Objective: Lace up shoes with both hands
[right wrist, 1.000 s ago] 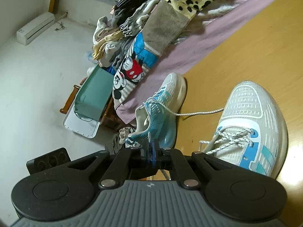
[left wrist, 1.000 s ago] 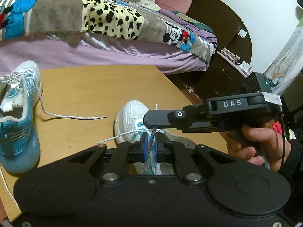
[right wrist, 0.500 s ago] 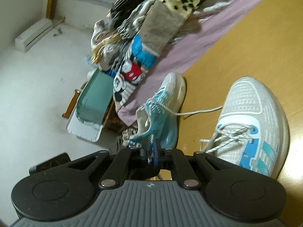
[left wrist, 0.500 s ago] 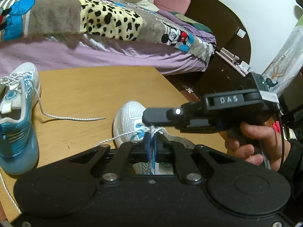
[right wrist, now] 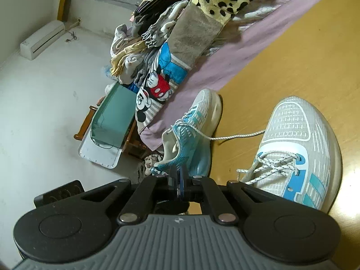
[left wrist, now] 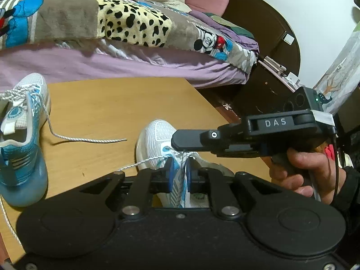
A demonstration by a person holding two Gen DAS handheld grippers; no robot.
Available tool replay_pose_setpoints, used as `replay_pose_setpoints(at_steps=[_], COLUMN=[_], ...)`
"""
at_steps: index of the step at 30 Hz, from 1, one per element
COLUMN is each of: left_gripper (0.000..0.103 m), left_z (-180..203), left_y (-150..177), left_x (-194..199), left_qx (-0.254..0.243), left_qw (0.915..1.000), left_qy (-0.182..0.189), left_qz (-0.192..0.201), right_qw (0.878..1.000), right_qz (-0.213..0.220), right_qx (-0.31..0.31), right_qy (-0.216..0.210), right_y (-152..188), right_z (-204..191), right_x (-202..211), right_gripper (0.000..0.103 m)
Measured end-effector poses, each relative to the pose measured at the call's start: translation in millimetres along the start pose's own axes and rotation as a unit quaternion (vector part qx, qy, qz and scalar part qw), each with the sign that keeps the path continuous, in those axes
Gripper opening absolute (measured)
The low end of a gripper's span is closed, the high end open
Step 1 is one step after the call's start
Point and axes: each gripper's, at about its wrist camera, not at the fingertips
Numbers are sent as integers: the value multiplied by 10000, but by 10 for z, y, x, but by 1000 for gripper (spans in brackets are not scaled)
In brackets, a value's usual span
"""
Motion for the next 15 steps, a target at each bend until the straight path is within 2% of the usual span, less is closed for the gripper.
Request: replay_pose_setpoints(at_steps=[3,6,9,13,15], left_gripper=[8,2,1,1,1], left_z=[15,25,22,-31,-64], left_y=[-4,-1,-8,-46,-56], left_x=[-8,-15,-11,14,35], left_qx=[-38,-57,-21,173,268], left_qw=[10000,10000,10000,9988,9961], left_qy=[-12,-22,-70,-404,-744], left_qz=[-16,-23,31,235,385], right_qw=[10000,9999,9999,9999,9997], right_qz=[-36,-54,-68,-44,70], right_qx=[76,112,118,101,112], right_qy=[44,82,68,76,189], right_y=[-1,-1,-5,-21,-29], right_z=[-23,-34,-30,-21,-14], right_x=[-15,-24,-14,31,111], right_gripper=[4,4,4,8,10])
Point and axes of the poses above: each gripper's, at about its wrist camera, not at the fingertips, and x roughly against the way its jaws point, z to its right, y to its underside, and after that the axes turned 13 degrees about -z, right-handed
